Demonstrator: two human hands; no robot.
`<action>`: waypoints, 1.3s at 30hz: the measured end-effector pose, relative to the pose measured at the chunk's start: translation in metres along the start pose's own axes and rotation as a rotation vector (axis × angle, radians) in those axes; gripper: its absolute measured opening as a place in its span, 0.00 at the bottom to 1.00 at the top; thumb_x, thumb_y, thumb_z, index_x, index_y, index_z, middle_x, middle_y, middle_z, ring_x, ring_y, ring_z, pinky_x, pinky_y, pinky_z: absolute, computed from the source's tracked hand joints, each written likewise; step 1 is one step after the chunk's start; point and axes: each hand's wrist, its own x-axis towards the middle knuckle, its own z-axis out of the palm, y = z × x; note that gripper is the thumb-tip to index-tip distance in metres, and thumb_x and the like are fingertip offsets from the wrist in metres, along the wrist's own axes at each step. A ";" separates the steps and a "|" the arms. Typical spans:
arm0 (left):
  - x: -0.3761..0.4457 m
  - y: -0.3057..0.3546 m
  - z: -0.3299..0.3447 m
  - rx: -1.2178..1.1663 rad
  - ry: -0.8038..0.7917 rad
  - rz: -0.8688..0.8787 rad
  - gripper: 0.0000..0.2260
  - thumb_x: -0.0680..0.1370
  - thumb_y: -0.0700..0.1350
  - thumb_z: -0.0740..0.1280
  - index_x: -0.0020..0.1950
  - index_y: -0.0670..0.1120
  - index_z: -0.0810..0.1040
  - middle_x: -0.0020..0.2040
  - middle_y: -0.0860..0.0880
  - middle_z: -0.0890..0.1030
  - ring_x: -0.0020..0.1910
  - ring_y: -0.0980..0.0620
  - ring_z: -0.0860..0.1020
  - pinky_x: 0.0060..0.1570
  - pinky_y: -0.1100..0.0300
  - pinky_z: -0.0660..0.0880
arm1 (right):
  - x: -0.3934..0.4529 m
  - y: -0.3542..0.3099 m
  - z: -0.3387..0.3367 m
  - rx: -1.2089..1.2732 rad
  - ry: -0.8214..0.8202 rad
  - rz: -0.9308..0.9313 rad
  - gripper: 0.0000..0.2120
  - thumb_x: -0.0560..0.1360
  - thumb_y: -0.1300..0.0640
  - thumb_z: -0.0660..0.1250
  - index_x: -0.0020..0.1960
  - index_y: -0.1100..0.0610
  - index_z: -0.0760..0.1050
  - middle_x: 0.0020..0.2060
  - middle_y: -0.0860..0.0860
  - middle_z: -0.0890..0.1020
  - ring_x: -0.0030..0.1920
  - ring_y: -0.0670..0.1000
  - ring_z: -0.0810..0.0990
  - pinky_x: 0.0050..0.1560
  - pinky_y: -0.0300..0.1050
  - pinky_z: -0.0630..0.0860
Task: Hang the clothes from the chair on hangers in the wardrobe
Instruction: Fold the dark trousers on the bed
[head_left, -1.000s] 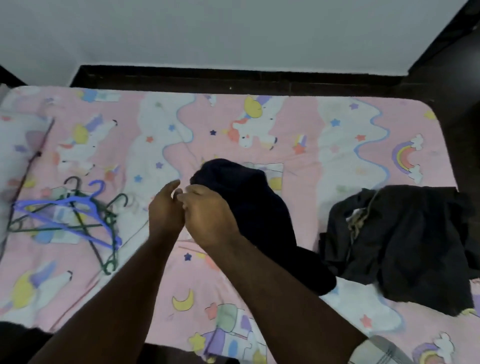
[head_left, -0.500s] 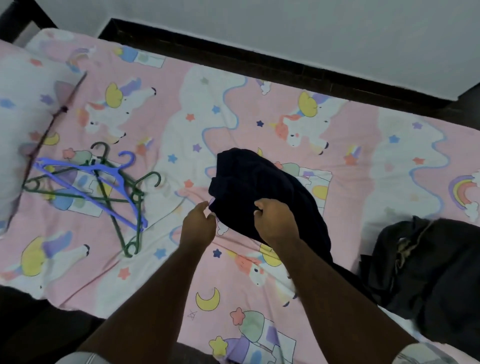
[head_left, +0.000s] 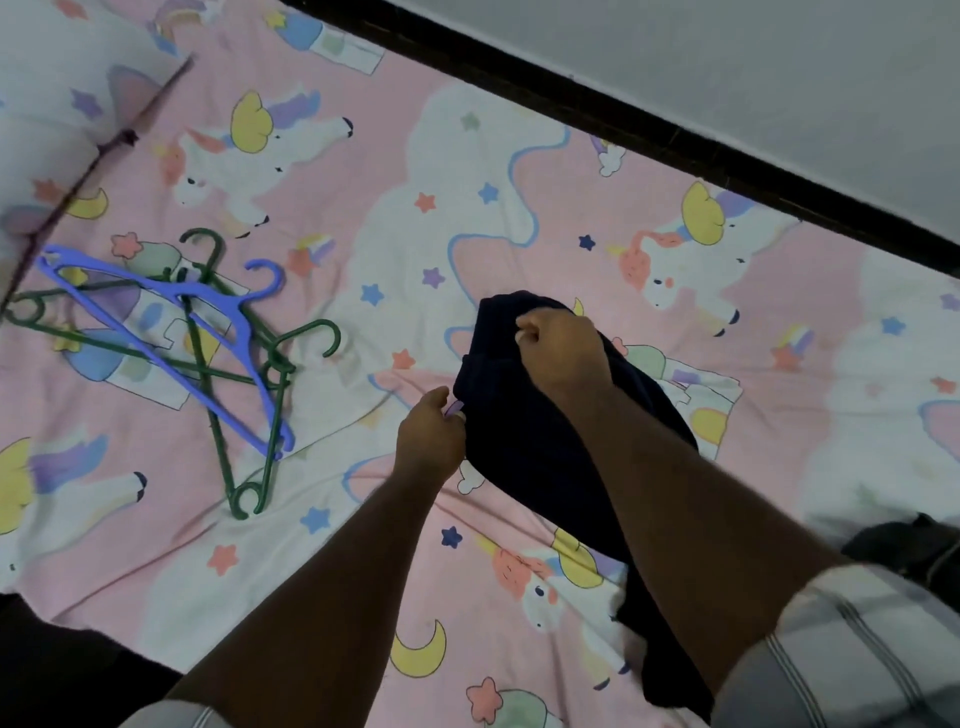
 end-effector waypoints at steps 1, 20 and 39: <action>0.005 -0.001 0.002 -0.012 0.003 0.009 0.19 0.83 0.42 0.60 0.75 0.45 0.70 0.70 0.46 0.76 0.68 0.44 0.75 0.62 0.58 0.68 | 0.015 -0.003 0.002 -0.041 -0.033 -0.019 0.16 0.82 0.57 0.61 0.68 0.57 0.77 0.63 0.54 0.81 0.64 0.56 0.78 0.67 0.48 0.72; 0.013 -0.044 -0.031 -0.135 0.143 0.028 0.03 0.79 0.37 0.66 0.48 0.40 0.79 0.44 0.44 0.82 0.46 0.44 0.80 0.49 0.54 0.73 | 0.087 0.008 -0.027 -0.090 0.144 0.025 0.10 0.73 0.59 0.65 0.50 0.58 0.83 0.50 0.56 0.83 0.51 0.59 0.81 0.52 0.47 0.78; -0.066 0.047 -0.063 -0.867 -0.086 -0.174 0.11 0.80 0.32 0.65 0.61 0.40 0.74 0.50 0.38 0.82 0.43 0.45 0.83 0.47 0.53 0.81 | -0.027 0.024 -0.187 -0.024 0.019 0.028 0.10 0.75 0.61 0.72 0.56 0.60 0.82 0.47 0.53 0.82 0.49 0.53 0.79 0.47 0.42 0.71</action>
